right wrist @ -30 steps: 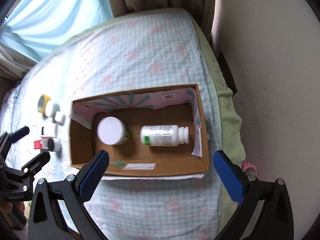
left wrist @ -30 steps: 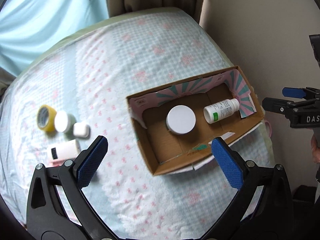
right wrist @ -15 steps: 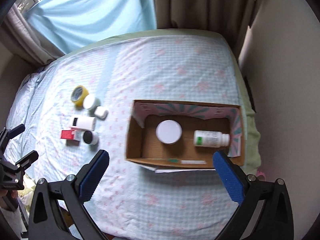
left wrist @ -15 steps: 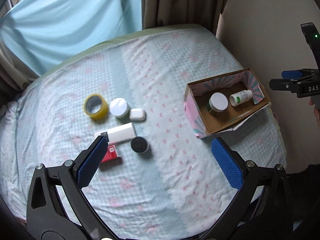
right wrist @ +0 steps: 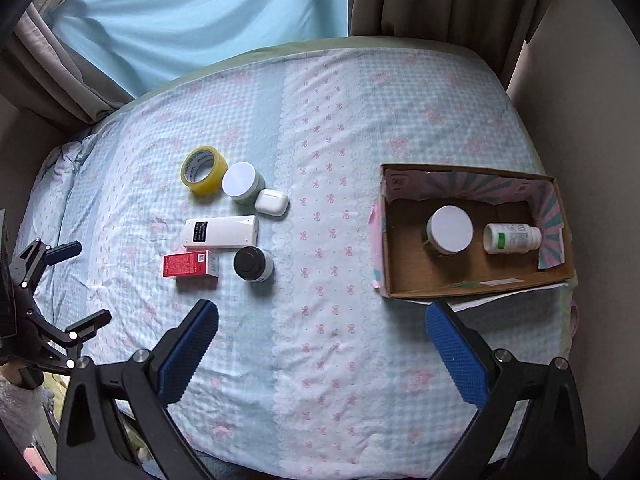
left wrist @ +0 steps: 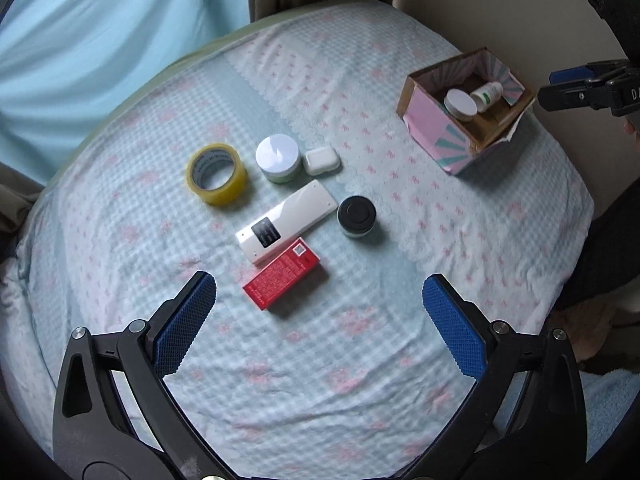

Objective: Organize rigid objects
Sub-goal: 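Move both tools back over the remaining items, then grasp the red box with left tool while right tool grasps black-lidded jar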

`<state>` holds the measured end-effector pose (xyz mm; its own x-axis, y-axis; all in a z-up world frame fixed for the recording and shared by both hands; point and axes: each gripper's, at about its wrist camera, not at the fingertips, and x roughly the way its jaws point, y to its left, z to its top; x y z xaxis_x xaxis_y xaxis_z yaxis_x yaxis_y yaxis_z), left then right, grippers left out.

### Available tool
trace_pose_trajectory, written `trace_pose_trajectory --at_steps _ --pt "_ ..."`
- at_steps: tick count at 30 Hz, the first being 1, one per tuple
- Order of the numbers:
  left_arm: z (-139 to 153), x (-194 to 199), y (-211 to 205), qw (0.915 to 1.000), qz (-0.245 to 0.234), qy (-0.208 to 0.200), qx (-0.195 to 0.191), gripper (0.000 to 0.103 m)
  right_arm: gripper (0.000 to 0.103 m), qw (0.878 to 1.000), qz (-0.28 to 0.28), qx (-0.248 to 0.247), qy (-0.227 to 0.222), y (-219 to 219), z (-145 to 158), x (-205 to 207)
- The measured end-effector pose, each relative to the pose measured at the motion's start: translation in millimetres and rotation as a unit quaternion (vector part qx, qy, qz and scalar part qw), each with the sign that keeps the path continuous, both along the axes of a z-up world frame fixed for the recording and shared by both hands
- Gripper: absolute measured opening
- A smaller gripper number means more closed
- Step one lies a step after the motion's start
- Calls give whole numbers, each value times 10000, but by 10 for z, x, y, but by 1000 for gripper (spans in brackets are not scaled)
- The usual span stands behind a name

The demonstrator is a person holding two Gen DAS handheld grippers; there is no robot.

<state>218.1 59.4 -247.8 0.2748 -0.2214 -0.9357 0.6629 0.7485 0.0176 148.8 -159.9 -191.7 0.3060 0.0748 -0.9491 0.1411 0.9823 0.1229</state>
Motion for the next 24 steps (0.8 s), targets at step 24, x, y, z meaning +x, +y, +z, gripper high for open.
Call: trace_pose_trajectory --at_steps 24 --pt "-2127 460 -188 9566 -2273 952 1554 98 97 9933 931 -374 574 1206 -1903 678"
